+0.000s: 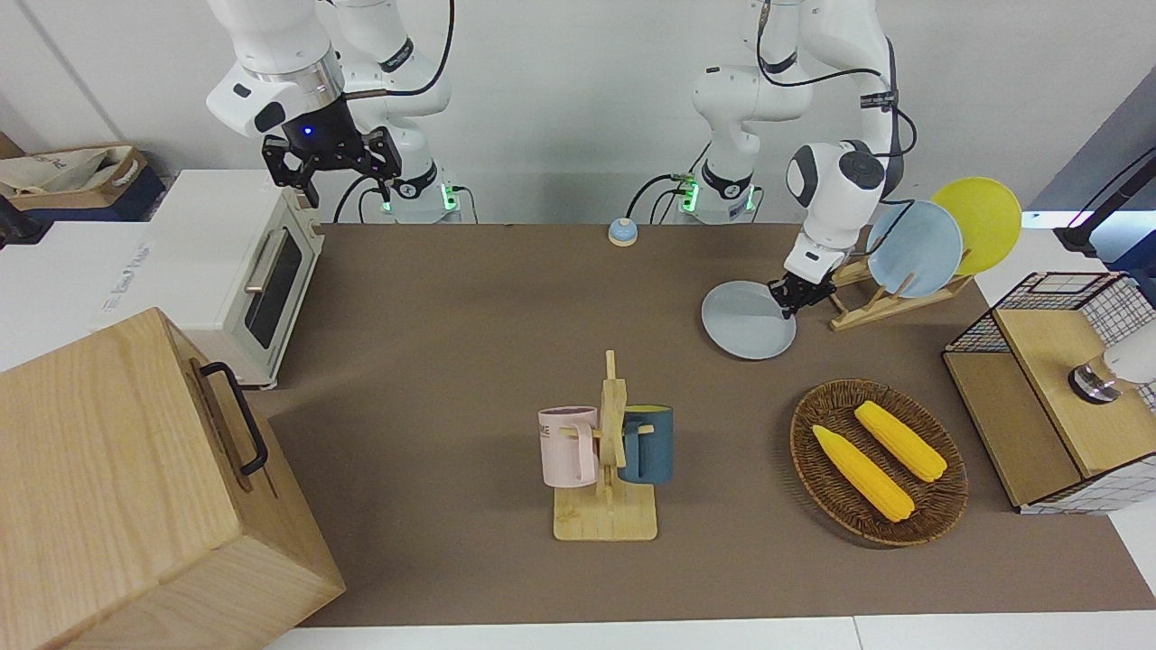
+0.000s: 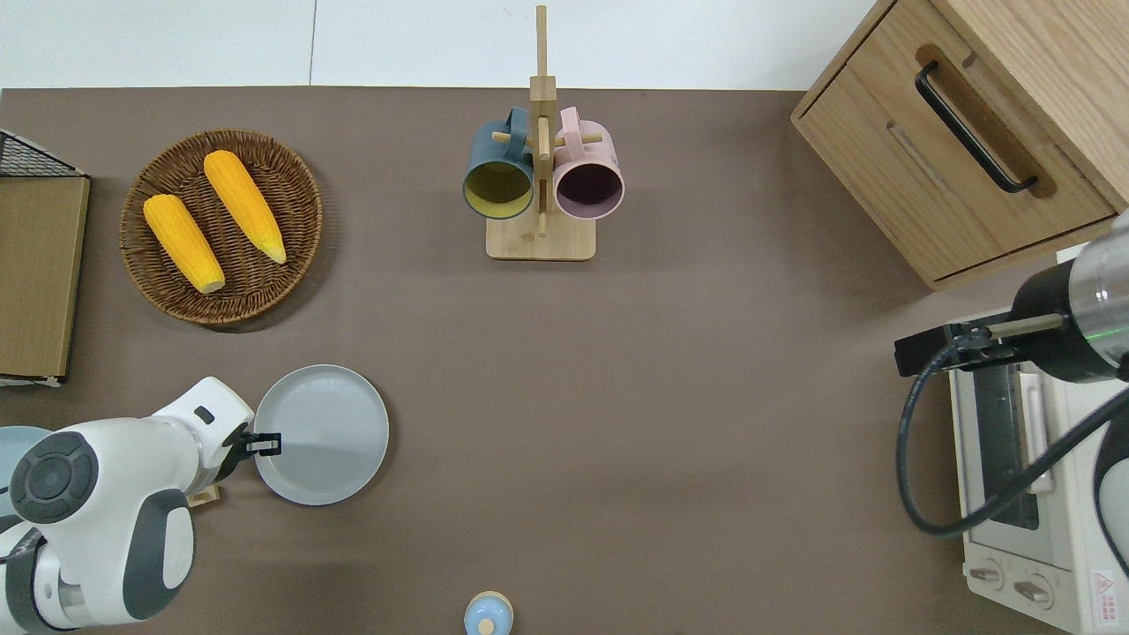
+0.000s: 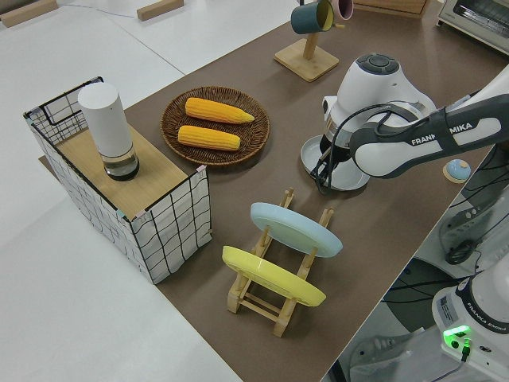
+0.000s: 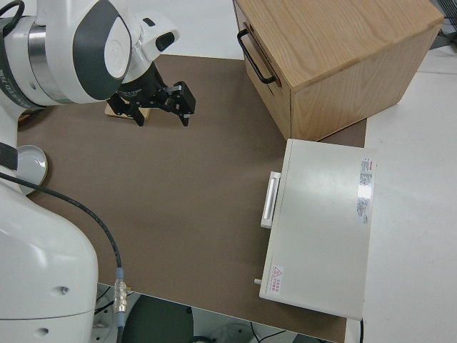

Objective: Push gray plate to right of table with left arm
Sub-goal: 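Push the gray plate with the left gripper across the table toward the toaster oven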

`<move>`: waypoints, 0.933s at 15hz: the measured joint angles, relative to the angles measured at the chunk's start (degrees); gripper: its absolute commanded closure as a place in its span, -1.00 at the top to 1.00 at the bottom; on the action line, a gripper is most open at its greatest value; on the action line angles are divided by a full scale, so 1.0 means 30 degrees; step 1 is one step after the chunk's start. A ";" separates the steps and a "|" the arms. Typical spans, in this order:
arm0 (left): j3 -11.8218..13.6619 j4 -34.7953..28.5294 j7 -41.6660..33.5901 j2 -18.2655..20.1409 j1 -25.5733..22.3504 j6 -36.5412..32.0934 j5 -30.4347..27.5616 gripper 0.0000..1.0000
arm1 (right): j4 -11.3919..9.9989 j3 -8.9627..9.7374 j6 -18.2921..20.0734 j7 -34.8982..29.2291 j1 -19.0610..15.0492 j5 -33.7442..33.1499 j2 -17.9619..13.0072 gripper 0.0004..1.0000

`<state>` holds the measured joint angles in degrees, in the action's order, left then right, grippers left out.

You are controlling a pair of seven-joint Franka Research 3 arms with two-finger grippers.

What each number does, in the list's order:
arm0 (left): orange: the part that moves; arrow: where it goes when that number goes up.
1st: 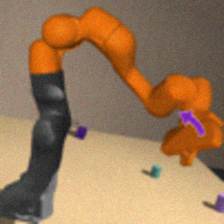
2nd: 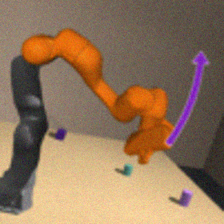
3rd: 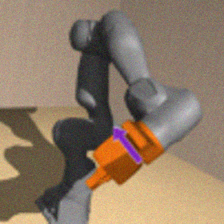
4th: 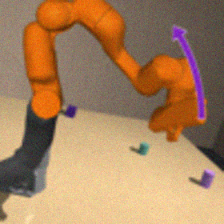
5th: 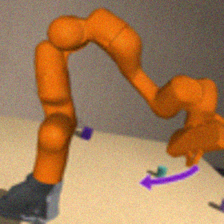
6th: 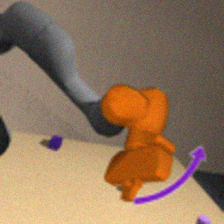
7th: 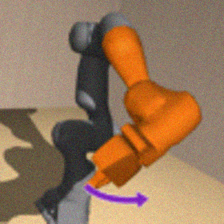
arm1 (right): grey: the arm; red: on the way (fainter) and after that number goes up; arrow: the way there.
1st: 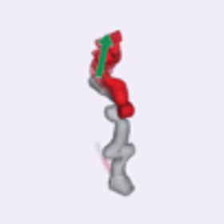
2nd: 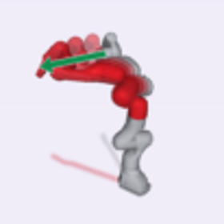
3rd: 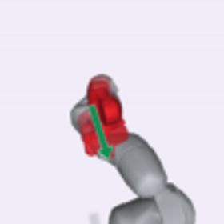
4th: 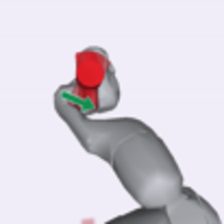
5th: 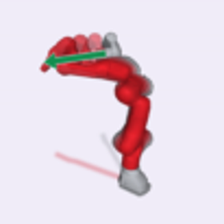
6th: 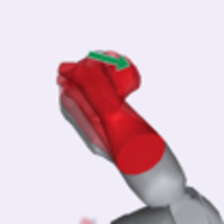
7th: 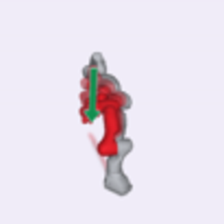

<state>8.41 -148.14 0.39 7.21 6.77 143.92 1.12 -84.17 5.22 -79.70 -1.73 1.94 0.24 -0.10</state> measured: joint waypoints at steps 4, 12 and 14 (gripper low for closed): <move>-0.0263 0.0003 0.0862 -0.0009 0.0405 0.0008 0.0001 -1.00 | 0.0000 0.0000 0.0000 0.0000 0.0000 0.0000 0.0000 0.97; -0.0605 0.0590 0.5070 -0.0541 0.4884 0.0069 -0.1528 -1.00 | 0.0000 0.0000 0.0000 0.0000 0.0000 0.0000 0.0000 0.97; -0.0657 0.0911 0.6643 -0.0714 0.6271 0.0076 -0.1628 -1.00 | 0.0000 0.0000 0.0000 0.0000 0.0000 0.0000 0.0000 0.97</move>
<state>6.44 -145.40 20.32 5.07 25.58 144.15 -3.76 -84.17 5.22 -79.70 -1.73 1.94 0.24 -0.10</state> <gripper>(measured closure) 0.956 0.013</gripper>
